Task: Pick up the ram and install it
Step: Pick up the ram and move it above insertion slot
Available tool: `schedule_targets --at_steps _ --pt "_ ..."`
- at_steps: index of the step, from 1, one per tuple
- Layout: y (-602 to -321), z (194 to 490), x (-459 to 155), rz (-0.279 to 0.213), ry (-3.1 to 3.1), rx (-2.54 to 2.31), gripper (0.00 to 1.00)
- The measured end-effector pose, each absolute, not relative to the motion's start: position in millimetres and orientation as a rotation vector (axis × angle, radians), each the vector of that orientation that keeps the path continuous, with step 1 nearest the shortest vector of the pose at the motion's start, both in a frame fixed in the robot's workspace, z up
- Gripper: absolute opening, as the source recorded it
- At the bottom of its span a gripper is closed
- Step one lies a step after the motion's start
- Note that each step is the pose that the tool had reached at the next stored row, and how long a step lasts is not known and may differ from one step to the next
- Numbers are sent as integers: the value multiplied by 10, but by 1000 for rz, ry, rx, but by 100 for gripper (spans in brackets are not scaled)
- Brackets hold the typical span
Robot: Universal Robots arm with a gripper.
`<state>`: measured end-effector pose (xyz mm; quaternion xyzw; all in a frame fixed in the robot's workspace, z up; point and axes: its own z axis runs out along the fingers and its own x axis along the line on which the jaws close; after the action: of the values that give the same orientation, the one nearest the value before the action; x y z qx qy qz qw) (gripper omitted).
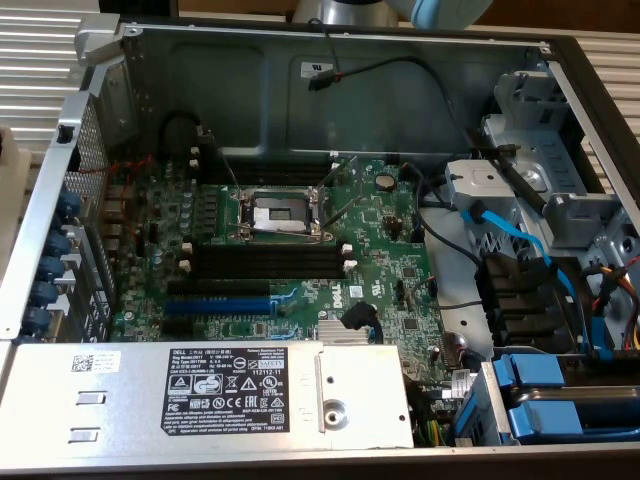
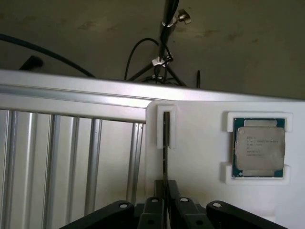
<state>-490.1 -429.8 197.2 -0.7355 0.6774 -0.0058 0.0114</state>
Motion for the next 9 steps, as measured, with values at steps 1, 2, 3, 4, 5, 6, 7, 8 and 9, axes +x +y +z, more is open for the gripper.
schedule_targets --at_steps 1,2,3,4,5,6,7,8,9 --pt "-4298 1973 -4901 -18 2113 -2293 15" --pt "-4298 1974 -4901 -18 2114 -2293 15" --pt "-4298 1975 -4901 -18 2115 -2292 15" --pt "-4298 1976 -4901 -18 2117 -2291 15" --pt "-4298 1976 -4901 -18 2118 -2290 15" --pt "-4299 1976 -4901 -18 2119 -2288 15" --pt "-4299 1977 -4901 -18 2121 -2287 15" --pt "-4299 1978 -4901 -19 2122 -2286 15" --pt "-4299 1979 -4901 -19 2123 -2286 15"
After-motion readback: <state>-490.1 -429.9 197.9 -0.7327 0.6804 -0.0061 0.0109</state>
